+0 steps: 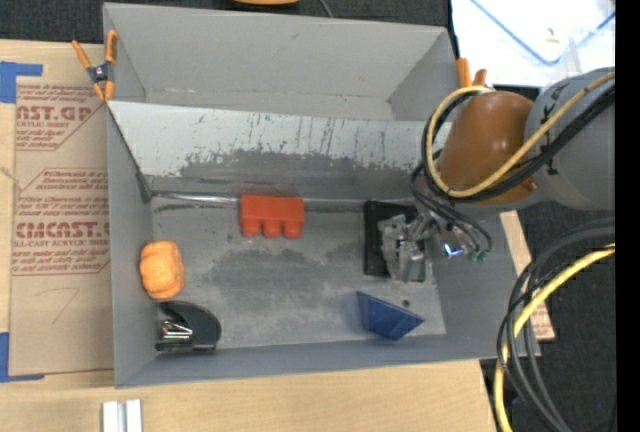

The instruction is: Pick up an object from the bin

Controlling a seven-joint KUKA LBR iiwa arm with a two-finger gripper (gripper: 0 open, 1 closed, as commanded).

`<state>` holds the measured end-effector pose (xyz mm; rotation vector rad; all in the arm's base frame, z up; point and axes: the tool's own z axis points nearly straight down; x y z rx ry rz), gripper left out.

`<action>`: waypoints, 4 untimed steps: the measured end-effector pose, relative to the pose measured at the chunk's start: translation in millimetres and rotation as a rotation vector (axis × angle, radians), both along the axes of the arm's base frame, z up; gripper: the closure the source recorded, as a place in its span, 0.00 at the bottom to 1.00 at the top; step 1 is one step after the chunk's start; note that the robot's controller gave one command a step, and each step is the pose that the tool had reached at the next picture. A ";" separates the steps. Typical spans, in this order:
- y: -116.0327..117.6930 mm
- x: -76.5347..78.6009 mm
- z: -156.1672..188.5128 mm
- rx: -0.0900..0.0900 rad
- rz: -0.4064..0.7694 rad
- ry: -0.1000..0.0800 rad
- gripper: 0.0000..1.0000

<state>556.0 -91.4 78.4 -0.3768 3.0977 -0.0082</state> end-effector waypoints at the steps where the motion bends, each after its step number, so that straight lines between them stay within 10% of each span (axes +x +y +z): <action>1: 6.2 -30.1 -7.8 0.003 -0.067 0.004 1.00; 2: 6.2 -30.1 -7.8 0.003 -0.067 0.004 1.00; 3: -3.9 -54.1 35.9 -0.005 0.329 0.004 1.00; 4: -2.2 -37.5 -5.9 0.003 -0.001 0.005 0.00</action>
Offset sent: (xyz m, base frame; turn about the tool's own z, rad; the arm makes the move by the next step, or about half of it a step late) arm 0.0000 0.0000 0.0000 0.0000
